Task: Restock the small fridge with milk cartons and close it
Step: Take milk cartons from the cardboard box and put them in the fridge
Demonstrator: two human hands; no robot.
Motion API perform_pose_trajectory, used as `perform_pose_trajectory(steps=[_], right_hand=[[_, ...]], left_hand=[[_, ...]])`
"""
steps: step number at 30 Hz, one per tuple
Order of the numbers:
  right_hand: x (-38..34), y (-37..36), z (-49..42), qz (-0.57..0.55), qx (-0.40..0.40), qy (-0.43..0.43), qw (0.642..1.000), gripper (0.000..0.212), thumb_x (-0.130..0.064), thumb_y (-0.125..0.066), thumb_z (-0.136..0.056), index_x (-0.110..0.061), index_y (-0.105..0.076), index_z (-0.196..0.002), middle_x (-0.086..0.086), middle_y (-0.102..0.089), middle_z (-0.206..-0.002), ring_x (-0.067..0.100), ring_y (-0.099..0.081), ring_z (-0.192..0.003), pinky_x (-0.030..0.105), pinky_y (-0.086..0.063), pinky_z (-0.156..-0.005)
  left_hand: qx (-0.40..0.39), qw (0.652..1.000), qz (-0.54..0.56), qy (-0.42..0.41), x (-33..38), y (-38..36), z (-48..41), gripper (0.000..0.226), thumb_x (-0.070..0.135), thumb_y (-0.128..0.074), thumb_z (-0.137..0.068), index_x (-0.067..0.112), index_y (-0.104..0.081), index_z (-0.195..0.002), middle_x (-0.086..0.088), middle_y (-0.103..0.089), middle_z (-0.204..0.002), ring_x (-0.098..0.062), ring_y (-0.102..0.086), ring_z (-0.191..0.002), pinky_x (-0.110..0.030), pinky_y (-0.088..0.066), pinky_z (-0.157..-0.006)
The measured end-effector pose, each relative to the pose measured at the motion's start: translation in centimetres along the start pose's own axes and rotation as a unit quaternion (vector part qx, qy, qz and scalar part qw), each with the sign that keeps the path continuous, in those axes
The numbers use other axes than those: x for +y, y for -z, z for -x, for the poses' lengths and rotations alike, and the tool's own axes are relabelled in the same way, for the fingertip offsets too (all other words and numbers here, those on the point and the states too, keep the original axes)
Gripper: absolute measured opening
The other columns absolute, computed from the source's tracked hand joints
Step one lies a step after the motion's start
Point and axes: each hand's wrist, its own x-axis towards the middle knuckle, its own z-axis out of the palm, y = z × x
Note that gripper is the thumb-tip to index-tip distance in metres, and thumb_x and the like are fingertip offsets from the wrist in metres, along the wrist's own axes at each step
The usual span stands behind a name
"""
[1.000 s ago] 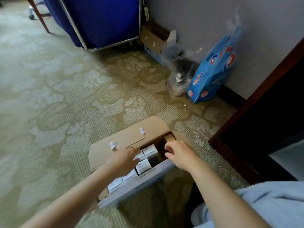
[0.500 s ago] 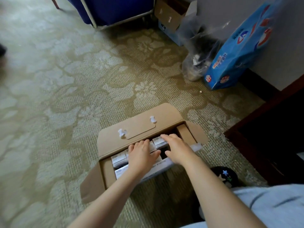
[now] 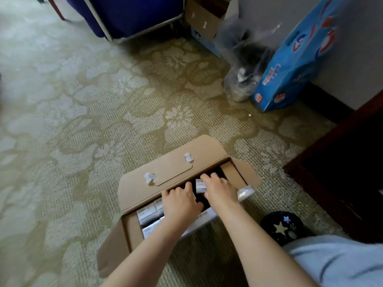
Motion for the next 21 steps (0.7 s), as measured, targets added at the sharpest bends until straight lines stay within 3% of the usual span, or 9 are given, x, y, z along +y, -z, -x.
perform_pose_trajectory(steps=[5, 10, 13, 18, 21], right_hand=[[0.7, 0.3, 0.4, -0.035, 0.027, -0.014, 0.999, 0.039, -0.017, -0.053, -0.094, -0.016, -0.042, -0.131, 0.01, -0.05, -0.123, 0.029, -0.055, -0.111, 0.036, -0.046, -0.084], [1.1, 0.7, 1.0, -0.054, 0.062, -0.025, 0.996, 0.033, -0.02, -0.055, -0.093, -0.015, -0.045, -0.124, 0.01, -0.051, -0.119, 0.03, -0.058, -0.106, 0.034, -0.046, -0.076], [1.4, 0.7, 1.4, -0.063, 0.081, -0.022, 0.994, 0.031, -0.02, -0.056, -0.093, -0.015, -0.046, -0.122, 0.009, -0.052, -0.117, 0.028, -0.059, -0.104, 0.03, -0.041, -0.069], [1.8, 1.2, 2.4, -0.063, 0.108, -0.011, 0.992, 0.034, -0.021, -0.056, -0.092, -0.018, -0.046, -0.124, 0.007, -0.053, -0.116, 0.026, -0.058, -0.106, 0.031, -0.043, -0.071], [2.3, 1.7, 3.0, -0.06, 0.139, -0.013, 0.988, 0.033, -0.026, -0.057, -0.092, -0.019, -0.048, -0.122, 0.006, -0.054, -0.114, 0.026, -0.058, -0.104, 0.034, -0.045, -0.073]], left_hand=[[-0.054, 0.998, -0.043, -0.01, 0.2, 0.5, -1.2, 0.051, 0.052, -0.047, -0.086, 0.02, -0.041, -0.126, 0.0, -0.066, -0.104, -0.024, -0.061, -0.103, -0.043, -0.032, -0.097], [-0.011, 1.0, -0.029, -0.006, 0.0, -0.1, -1.2, 0.035, 0.051, -0.049, -0.085, 0.021, -0.048, -0.105, 0.004, -0.066, -0.093, -0.023, -0.063, -0.095, -0.043, -0.03, -0.095], [0.013, 1.0, -0.015, -0.001, 0.0, 0.0, -1.1, 0.025, 0.044, -0.05, -0.086, 0.023, -0.05, -0.1, 0.003, -0.067, -0.097, -0.022, -0.062, -0.098, -0.041, -0.029, -0.096], [0.033, 0.996, -0.071, -0.041, 0.3, 0.8, -1.2, 0.029, 0.046, -0.049, -0.091, 0.02, -0.053, -0.103, 0.001, -0.068, -0.103, -0.022, -0.063, -0.099, -0.041, -0.027, -0.104], [0.072, 0.991, -0.079, -0.083, 0.2, 1.5, -1.0, 0.034, 0.05, -0.045, -0.092, 0.02, -0.05, -0.107, -0.001, -0.07, -0.102, -0.023, -0.064, -0.097, -0.039, -0.029, -0.099]])
